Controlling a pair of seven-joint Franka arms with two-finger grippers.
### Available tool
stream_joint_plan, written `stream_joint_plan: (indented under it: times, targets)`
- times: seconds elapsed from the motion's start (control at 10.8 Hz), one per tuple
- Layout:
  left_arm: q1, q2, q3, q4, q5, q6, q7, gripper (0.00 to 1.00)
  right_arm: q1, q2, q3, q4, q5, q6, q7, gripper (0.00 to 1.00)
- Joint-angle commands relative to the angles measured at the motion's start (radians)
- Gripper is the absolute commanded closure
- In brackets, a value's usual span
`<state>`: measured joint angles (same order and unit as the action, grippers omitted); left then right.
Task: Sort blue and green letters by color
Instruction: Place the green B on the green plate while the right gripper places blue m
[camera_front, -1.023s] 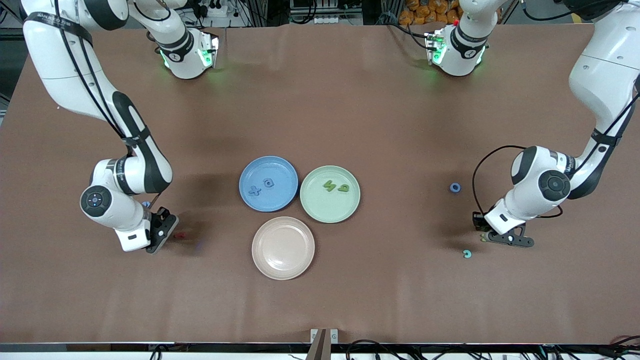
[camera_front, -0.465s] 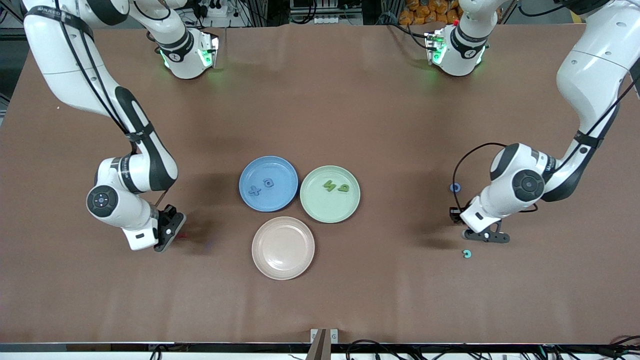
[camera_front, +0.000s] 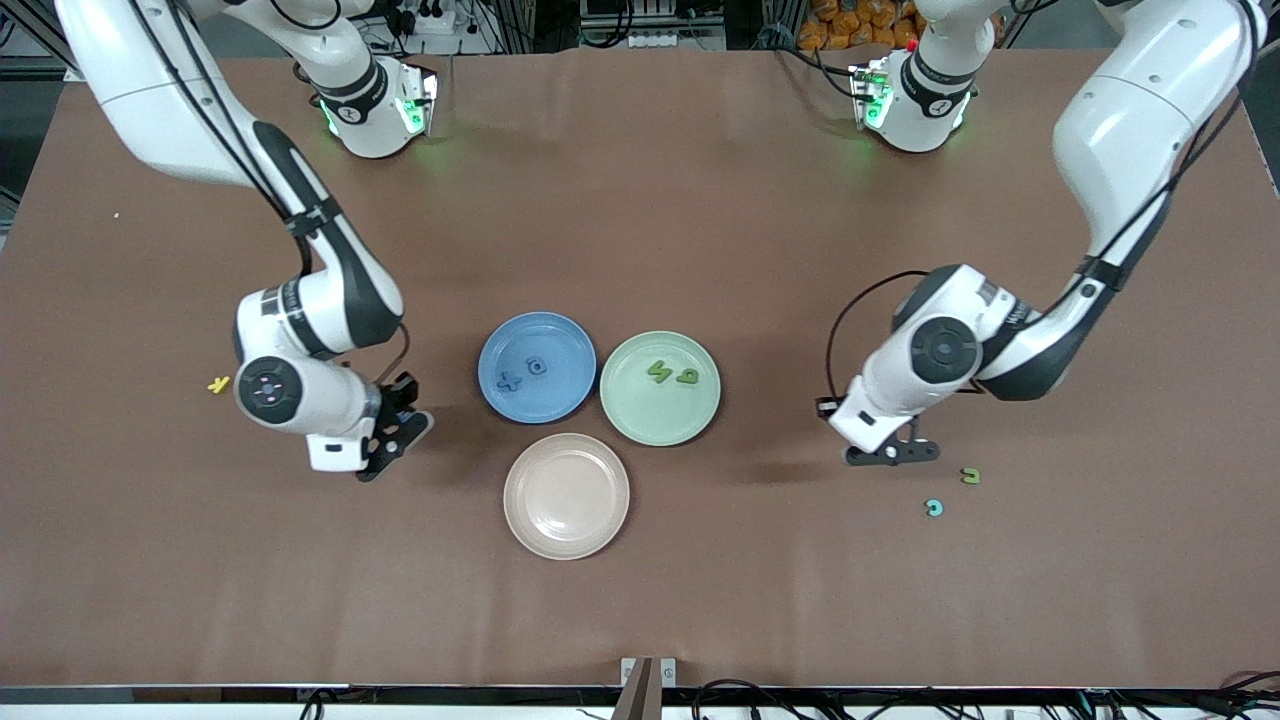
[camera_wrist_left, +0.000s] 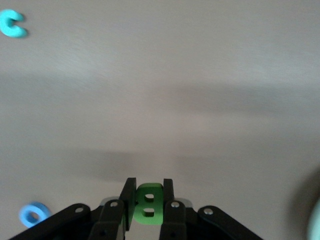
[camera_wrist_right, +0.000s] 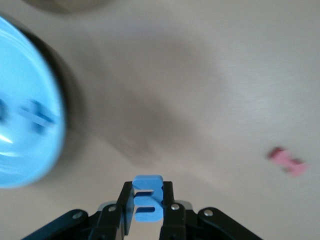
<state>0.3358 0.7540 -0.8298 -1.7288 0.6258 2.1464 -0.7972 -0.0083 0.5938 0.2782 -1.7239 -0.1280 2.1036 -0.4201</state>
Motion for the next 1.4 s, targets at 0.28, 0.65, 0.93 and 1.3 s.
stream_joint_plan:
  times: [0.28, 0.65, 0.93, 1.3]
  targets:
    - [-0.252, 0.007, -0.014, 0.093, 0.003, -0.036, -0.383, 1.0, 0.106, -0.015, 0.157, -0.017, -0.015, -0.077, 0.683, 1.0]
    - [-0.461, 0.042, 0.087, 0.202, -0.026, -0.028, -0.526, 1.0, 0.119, -0.014, 0.153, -0.022, -0.021, -0.094, 0.771, 0.0]
    - [-0.544, 0.041, 0.162, 0.238, -0.075, -0.022, -0.528, 0.63, 0.05, -0.019, 0.15, -0.022, -0.028, -0.096, 0.656, 0.0]
    - [-0.551, 0.025, 0.161, 0.267, -0.074, -0.022, -0.522, 0.0, -0.093, -0.022, 0.15, -0.025, -0.146, -0.091, 0.456, 0.0]
